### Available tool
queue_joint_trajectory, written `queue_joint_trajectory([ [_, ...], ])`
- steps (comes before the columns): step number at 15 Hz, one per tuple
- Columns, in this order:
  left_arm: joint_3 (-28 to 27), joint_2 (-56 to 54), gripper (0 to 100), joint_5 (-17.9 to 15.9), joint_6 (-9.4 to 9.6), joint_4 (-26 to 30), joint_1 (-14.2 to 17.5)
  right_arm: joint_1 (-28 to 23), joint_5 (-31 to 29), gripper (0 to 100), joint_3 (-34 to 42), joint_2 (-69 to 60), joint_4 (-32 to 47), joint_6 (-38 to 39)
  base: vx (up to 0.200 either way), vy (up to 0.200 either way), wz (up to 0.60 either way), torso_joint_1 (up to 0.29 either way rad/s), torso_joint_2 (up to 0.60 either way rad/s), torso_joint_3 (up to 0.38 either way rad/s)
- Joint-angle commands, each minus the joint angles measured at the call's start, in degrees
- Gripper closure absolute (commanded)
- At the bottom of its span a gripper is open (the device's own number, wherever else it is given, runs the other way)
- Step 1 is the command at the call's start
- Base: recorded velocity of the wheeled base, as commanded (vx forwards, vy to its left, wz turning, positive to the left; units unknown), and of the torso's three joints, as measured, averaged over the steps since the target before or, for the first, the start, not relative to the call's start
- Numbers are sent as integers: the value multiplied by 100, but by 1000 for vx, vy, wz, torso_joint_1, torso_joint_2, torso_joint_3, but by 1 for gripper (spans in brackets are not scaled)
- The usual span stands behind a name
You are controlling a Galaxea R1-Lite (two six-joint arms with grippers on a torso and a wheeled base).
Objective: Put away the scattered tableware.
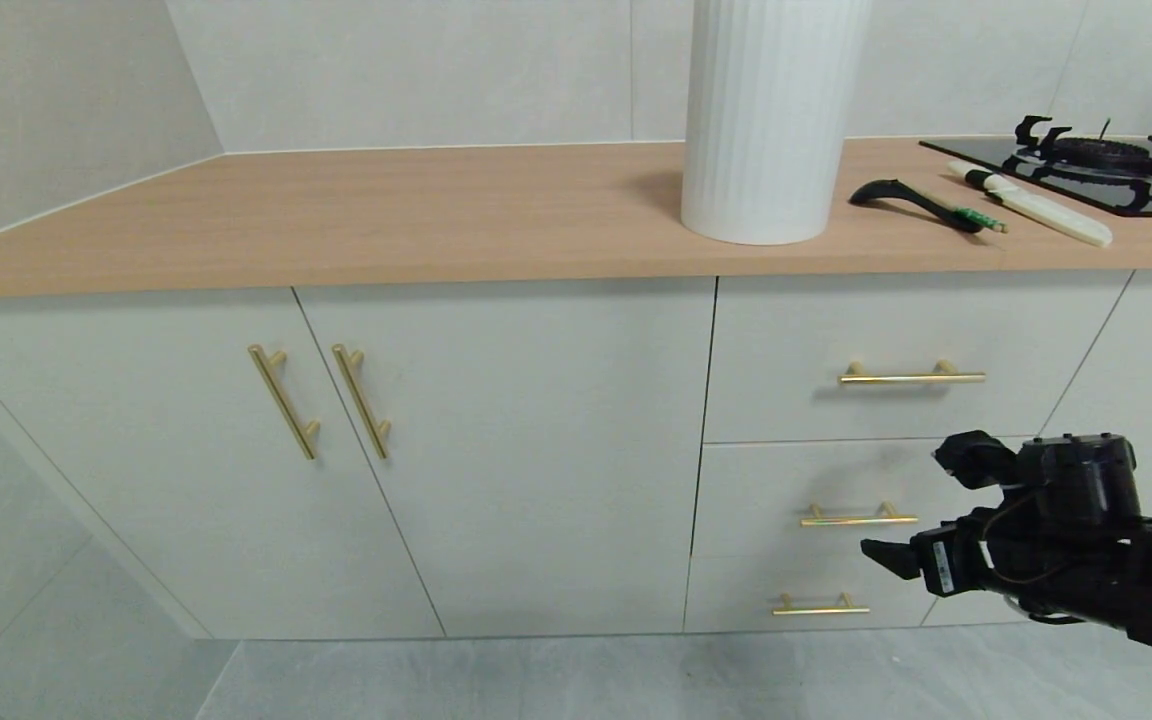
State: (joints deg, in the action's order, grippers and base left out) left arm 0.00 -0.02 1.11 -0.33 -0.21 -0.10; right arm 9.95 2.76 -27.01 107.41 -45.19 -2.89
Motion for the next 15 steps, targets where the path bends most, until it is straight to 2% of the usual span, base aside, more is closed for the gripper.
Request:
queue_joint_trajectory([
  [1, 0, 2, 0, 3, -2, -6, 1, -10, -170, 0, 117, 649, -350, 8, 0, 0, 0, 0, 0, 0],
  [11, 0, 2, 0, 3, -2, -6, 1, -28, -724, 0, 74, 1572, -2020, 359, 0, 0, 0, 0, 0, 0],
  [15, 0, 2, 0, 3, -2, 3, 1, -19, -1075, 0, -190, 2065, -2521, 588, 0, 0, 0, 0, 0, 0],
])
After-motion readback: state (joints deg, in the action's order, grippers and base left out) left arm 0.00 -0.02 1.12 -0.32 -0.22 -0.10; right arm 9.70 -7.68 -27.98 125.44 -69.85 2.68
